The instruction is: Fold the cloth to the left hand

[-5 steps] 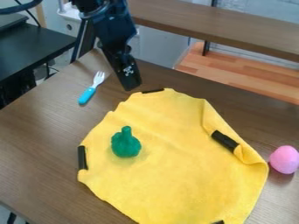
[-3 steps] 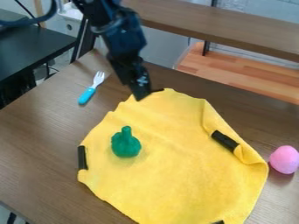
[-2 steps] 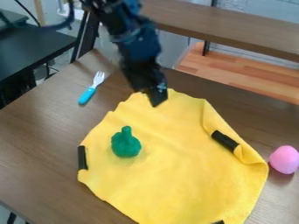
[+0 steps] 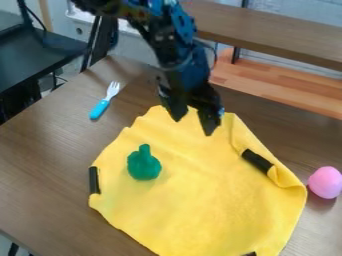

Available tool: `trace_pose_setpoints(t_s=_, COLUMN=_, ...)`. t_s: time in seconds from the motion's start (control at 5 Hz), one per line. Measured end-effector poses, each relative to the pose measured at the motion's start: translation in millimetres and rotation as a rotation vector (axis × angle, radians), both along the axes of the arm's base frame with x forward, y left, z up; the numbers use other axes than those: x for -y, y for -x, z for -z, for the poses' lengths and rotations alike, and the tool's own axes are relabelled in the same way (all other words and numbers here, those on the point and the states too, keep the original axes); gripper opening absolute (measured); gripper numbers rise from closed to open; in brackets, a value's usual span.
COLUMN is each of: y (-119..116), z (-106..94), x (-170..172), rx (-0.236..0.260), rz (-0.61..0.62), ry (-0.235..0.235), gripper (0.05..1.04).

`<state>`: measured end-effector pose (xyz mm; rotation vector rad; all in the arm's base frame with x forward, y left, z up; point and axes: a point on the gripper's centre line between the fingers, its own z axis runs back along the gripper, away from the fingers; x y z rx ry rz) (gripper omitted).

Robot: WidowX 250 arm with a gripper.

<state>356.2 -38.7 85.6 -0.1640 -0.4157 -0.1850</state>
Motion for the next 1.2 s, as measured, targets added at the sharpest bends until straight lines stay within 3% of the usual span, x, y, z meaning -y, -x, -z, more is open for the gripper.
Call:
trace_pose_setpoints(t_s=0.2, y=-11.0, z=8.3, x=13.9, rx=0.019, rz=-0.121, ry=0.074, gripper=0.999)
trace_pose_setpoints(t_s=0.6, y=-27.7, z=26.3, x=34.3, rx=-0.007, rz=-0.27, ry=0.19, gripper=0.999)
trace_pose_setpoints(t_s=1.0, y=-42.2, z=42.9, x=58.6, rx=-0.036, rz=-0.361, ry=0.236, gripper=0.999)
trace_pose_setpoints(t_s=1.2, y=-47.1, z=48.2, x=69.4, rx=-0.048, rz=-0.389, ry=0.22, gripper=0.999)
